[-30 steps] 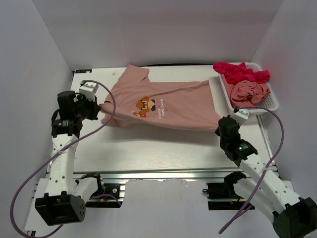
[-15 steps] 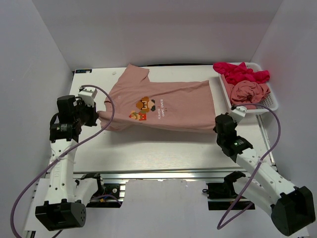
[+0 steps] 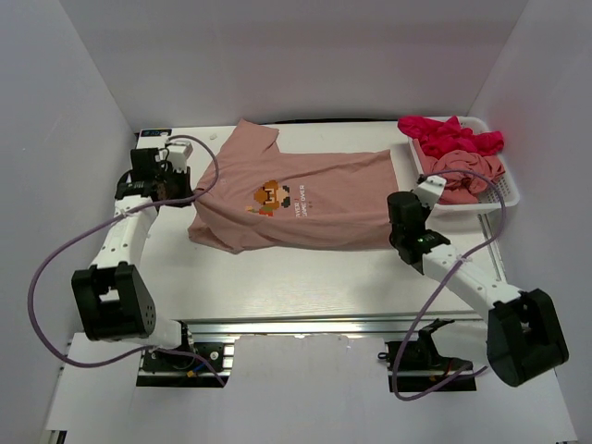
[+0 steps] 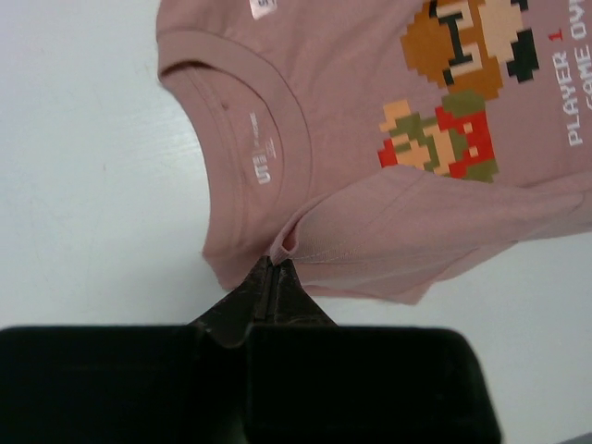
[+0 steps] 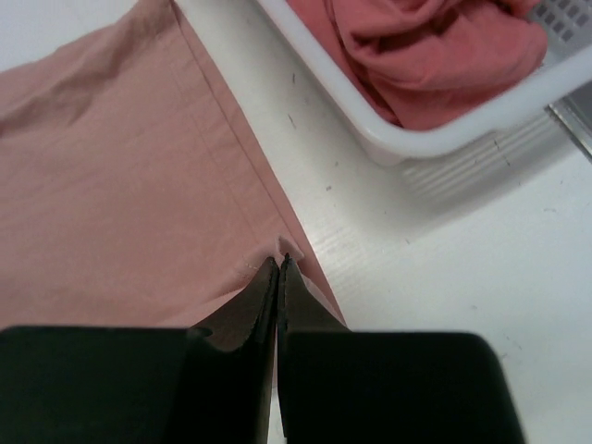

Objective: Fold and stack the t-shirts
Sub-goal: Fold the flattened tshirt in 1/3 of the way

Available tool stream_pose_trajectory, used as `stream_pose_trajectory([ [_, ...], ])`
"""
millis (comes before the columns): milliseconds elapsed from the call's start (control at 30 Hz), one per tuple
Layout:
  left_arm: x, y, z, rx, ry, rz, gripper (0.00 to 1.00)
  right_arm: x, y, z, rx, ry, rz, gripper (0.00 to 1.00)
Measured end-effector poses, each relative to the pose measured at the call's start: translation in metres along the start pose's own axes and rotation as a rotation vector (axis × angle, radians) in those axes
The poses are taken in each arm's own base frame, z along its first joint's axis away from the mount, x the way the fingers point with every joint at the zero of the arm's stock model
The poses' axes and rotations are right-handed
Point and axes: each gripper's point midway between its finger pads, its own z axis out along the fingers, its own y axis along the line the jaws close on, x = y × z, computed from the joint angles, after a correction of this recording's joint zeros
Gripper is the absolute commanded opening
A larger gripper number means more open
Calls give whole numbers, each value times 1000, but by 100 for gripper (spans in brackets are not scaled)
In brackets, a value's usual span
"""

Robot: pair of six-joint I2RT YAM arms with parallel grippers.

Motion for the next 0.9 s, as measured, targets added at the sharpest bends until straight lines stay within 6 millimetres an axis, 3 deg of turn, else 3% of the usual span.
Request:
stream_pose_trajectory([
  [233, -45, 12, 35, -5, -57, 35, 0, -18, 3, 33, 57, -26, 12, 0],
  [467, -53, 15, 87, 4, -14, 50, 0, -3, 10, 59, 84, 12, -20, 0],
  [567, -43, 15, 110, 7, 27, 48, 12, 4, 14, 67, 88, 30, -36, 0],
  [600, -40, 15, 115, 8, 39, 49, 20, 5, 16, 70, 89, 34, -39, 0],
  [633, -36, 15, 121, 10, 51, 50, 60, 6, 18, 72, 89, 37, -41, 0],
  [700, -30, 12, 130, 6, 76, 55, 97, 5, 23, 76, 83, 38, -38, 1],
  [800, -25, 13, 139, -18, 98, 57, 98, 0, 31, 79, 64, 37, -27, 14],
  [900, -25, 14, 140, -43, 101, 66, 98, -7, 37, 80, 49, 26, -15, 38],
])
